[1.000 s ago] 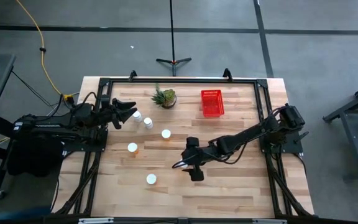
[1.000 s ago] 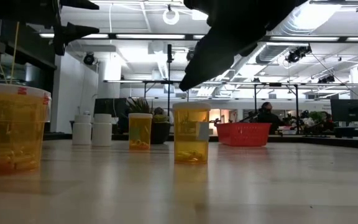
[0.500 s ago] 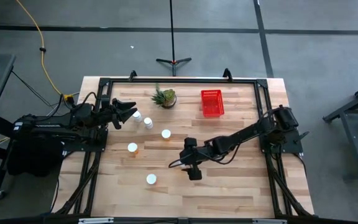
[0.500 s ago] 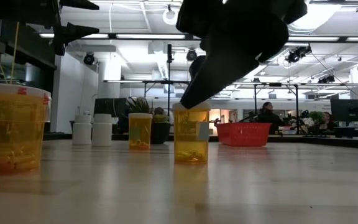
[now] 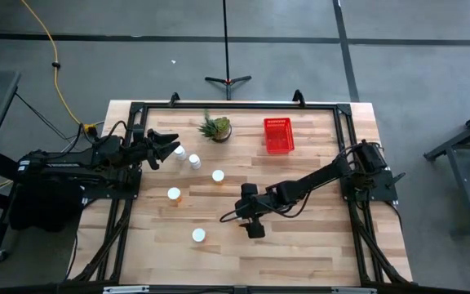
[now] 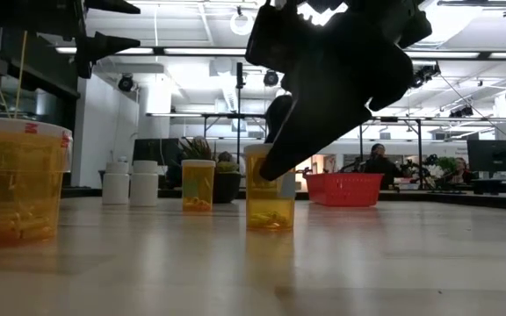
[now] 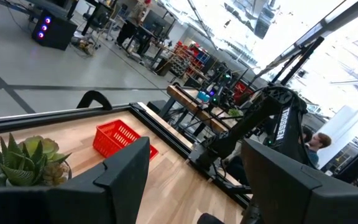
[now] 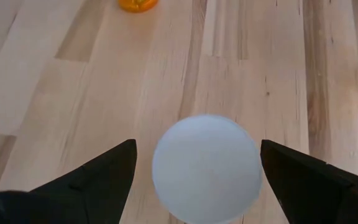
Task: Pick and place pill bottles into a basket
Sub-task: Put the orange pill bottle into the bin
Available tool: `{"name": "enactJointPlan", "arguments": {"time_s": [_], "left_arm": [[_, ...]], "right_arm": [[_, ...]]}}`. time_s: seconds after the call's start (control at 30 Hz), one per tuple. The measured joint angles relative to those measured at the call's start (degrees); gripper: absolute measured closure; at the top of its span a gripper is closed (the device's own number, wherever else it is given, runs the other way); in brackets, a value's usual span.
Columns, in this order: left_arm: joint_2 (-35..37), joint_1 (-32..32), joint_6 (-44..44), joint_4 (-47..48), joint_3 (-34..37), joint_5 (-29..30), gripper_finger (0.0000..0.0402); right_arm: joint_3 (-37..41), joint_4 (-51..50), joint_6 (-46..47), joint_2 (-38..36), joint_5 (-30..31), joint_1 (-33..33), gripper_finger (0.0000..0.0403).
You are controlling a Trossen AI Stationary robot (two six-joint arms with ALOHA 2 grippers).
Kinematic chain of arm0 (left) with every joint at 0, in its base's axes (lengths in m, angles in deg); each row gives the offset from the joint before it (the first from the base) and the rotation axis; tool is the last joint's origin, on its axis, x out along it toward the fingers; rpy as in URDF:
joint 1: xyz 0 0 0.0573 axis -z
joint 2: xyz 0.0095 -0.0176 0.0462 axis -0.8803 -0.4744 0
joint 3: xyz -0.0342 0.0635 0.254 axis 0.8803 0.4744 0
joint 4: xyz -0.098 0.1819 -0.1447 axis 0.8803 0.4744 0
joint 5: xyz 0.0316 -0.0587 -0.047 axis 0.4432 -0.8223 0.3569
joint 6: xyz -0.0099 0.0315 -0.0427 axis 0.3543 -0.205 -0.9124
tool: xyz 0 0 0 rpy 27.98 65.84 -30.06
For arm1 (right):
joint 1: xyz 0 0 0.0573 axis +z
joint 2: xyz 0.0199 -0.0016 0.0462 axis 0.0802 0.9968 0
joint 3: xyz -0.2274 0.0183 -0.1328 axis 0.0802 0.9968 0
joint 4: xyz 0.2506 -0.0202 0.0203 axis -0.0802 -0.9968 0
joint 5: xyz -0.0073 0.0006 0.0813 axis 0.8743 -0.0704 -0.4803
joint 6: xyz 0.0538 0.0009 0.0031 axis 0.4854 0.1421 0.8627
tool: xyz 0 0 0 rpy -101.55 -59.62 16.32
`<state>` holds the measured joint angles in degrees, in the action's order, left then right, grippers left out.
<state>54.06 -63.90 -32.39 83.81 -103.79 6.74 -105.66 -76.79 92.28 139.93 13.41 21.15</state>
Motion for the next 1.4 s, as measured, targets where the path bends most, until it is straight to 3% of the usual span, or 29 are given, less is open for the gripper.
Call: {"name": "enactJointPlan", "arguments": {"time_s": [0.7, 1.4], "left_arm": [[-0.01, -0.01, -0.02, 0.01, 0.00, -0.02, 0.0112], [-0.02, 0.00, -0.02, 0.04, 0.00, -0.66, 0.0112]], "right_arm": [[-0.01, 0.23, 0.53, 0.92, 0.22, -0.06, 0.0084], [0.00, 0.16, 0.41, 0.96, 0.24, -0.06, 0.0145]]}}
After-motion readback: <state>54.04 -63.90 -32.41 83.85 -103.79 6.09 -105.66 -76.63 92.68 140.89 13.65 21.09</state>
